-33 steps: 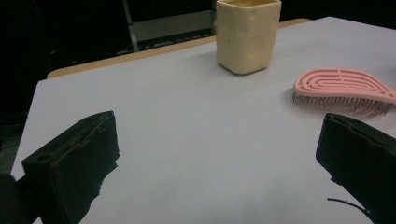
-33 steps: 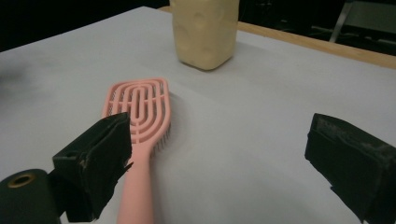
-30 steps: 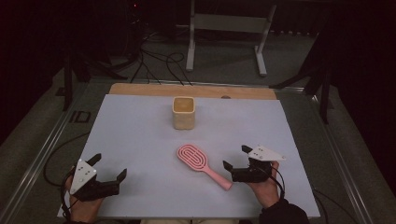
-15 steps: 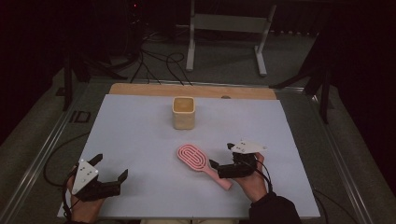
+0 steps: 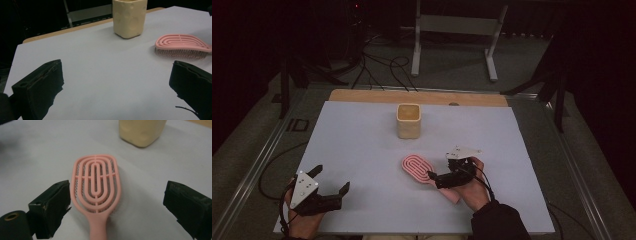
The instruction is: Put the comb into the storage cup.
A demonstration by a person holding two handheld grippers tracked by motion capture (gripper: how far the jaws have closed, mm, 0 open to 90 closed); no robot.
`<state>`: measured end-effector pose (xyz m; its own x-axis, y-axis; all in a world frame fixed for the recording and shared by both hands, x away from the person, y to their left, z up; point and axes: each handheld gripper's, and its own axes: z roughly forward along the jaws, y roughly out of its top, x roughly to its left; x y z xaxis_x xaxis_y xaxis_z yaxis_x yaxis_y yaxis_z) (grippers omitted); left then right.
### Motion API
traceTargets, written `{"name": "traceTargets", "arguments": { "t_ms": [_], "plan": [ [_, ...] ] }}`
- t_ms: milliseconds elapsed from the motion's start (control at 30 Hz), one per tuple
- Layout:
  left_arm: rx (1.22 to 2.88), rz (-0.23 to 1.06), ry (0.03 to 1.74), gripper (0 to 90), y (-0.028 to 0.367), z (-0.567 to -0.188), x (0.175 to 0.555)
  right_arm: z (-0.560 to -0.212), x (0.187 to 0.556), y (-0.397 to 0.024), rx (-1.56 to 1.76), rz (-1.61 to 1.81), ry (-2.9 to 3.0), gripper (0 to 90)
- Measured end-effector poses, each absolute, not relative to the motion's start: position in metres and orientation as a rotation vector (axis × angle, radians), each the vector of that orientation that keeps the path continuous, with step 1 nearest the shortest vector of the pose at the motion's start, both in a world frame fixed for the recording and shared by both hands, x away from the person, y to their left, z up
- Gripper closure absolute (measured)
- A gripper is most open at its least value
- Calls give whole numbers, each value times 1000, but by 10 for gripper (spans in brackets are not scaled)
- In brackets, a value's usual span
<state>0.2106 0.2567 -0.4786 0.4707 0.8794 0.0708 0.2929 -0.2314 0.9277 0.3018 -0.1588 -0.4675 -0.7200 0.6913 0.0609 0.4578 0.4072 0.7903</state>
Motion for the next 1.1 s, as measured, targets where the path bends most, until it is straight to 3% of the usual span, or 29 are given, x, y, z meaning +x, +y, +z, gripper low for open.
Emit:
{"name": "traceTargets", "arguments": {
  "t_ms": [1100],
  "plan": [
    [1773,769,999,1,256,-479,211,-490,304,-139,1008,993,2596,74]
  ]
}}
